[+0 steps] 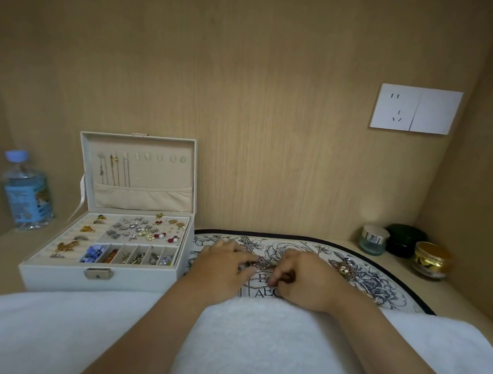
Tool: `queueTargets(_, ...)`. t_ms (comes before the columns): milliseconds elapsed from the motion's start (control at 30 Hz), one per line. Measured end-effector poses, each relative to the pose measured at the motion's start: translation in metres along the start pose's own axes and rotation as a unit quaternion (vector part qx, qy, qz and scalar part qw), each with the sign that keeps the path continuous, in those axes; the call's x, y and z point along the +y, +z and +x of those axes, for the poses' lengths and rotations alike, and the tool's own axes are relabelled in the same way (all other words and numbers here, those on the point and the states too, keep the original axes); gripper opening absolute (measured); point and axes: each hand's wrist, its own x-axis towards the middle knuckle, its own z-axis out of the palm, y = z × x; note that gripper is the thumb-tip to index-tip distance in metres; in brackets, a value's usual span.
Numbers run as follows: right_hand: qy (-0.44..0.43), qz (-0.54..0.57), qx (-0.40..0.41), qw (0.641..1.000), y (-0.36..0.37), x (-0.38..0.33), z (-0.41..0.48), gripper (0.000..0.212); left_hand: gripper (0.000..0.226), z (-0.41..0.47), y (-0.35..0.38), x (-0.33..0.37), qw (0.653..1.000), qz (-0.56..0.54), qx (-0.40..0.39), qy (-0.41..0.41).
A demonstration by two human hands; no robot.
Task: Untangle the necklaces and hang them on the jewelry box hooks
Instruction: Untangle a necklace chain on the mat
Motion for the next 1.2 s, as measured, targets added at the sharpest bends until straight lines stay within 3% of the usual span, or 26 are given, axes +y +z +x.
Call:
queueTargets(100,0.017,0.000,0.001,1.000,-0.002,0.003,-0.001,0.013,0.029,-0.002,-0.003,-0.002,0.999,-0.035,0.029,0.003)
queueTargets(200,0.067,-0.075,0.023,0.995,-0.009,0.007,-0.001,0.039,0.016,-0.004,-0.007,-0.003,0.998,-0.041,0.039,-0.003)
queueTargets(267,0.108,-0.130,0.039,0.985,-0.012,0.010,-0.003,0.044,0.015,-0.005,-0.007,-0.003,0.998,-0.023,0.051,-0.020)
queueTargets(400,0.131,-0.199,0.077,0.968,-0.015,0.011,-0.007,0.032,0.021,-0.007,-0.005,-0.002,0.997,0.005,0.072,-0.040)
queueTargets(500,0.088,-0.136,0.105,0.981,-0.008,0.012,-0.005,0.013,0.016,-0.006,-0.006,0.001,0.996,0.006,0.090,-0.003)
queueTargets(600,0.042,-0.082,0.070,0.993,0.000,0.013,0.001,0.013,0.011,-0.004,-0.008,0.004,0.997,0.003,0.079,0.027)
queueTargets(800,0.033,-0.064,0.072,0.995,0.004,0.008,0.001,0.018,0.022,0.001,-0.004,-0.001,0.997,0.062,0.046,-0.006)
queueTargets(900,0.025,-0.046,0.059,0.997,0.005,0.005,0.000,0.011,0.023,-0.001,-0.003,-0.004,0.995,0.094,0.035,-0.026)
queueTargets(1000,0.037,-0.028,0.054,0.997,0.008,0.005,0.005,0.005,0.013,-0.004,-0.003,-0.005,0.993,0.083,0.073,-0.030)
queueTargets(1067,0.043,-0.022,0.061,0.997,0.011,0.004,0.006,0.009,0.025,-0.003,-0.001,-0.007,0.993,0.042,0.106,-0.005)
queueTargets(1200,0.046,-0.003,0.117,0.992,0.011,0.002,0.005,0.013,0.030,0.002,0.001,-0.001,0.998,-0.027,0.026,0.053)
